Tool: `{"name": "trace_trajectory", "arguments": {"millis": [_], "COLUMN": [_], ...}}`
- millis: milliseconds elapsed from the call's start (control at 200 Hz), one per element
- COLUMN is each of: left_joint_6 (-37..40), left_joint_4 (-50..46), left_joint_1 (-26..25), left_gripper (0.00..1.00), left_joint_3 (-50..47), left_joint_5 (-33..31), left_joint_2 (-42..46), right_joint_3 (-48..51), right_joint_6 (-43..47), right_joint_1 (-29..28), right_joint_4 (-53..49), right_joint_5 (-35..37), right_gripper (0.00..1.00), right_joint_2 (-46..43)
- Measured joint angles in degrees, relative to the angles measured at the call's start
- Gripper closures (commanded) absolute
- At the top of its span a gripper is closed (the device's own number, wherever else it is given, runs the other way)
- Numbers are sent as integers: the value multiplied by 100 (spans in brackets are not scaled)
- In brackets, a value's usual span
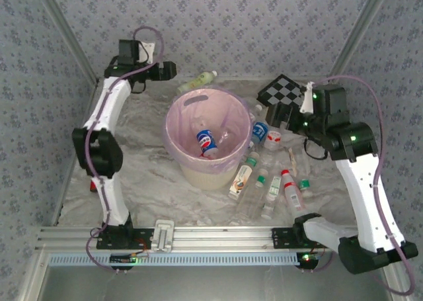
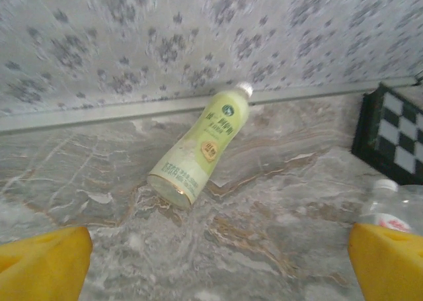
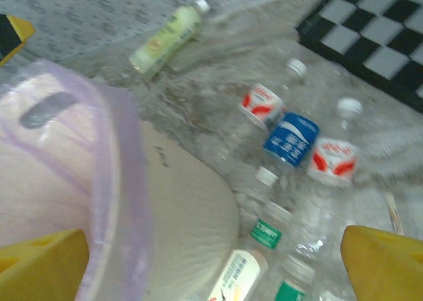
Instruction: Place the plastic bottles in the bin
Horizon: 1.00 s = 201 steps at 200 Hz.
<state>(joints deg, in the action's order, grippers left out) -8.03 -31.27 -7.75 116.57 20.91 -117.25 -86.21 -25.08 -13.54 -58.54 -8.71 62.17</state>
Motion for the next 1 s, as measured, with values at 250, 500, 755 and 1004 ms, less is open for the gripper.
{"name": "trace_trajectory", "arguments": {"millis": [250, 500, 755, 1004], "left_joint_6": [4, -103, -109, 107], "left_joint_4": [-55, -345, -533, -1108], "left_joint_1": [-153, -409, -577, -616], "left_gripper": [1, 1, 15, 29], "left_joint_3": [2494, 3952, 3947, 3947], "left_joint_5": [96, 162, -68, -706], "left_joint_2": [-2608, -3912, -4022, -4037], "right_joint_3": [531, 791, 962, 1169], "right_joint_6": [-15, 0, -20, -72], "right_joint_1": [876, 1067, 1106, 1132], "right_joint_4": [-269, -345, -341, -293], "right_joint_5": [-723, -1062, -1198, -1259], "right_gripper": [2, 2, 2, 2], "right_joint_2": [-197, -385, -457, -634]}}
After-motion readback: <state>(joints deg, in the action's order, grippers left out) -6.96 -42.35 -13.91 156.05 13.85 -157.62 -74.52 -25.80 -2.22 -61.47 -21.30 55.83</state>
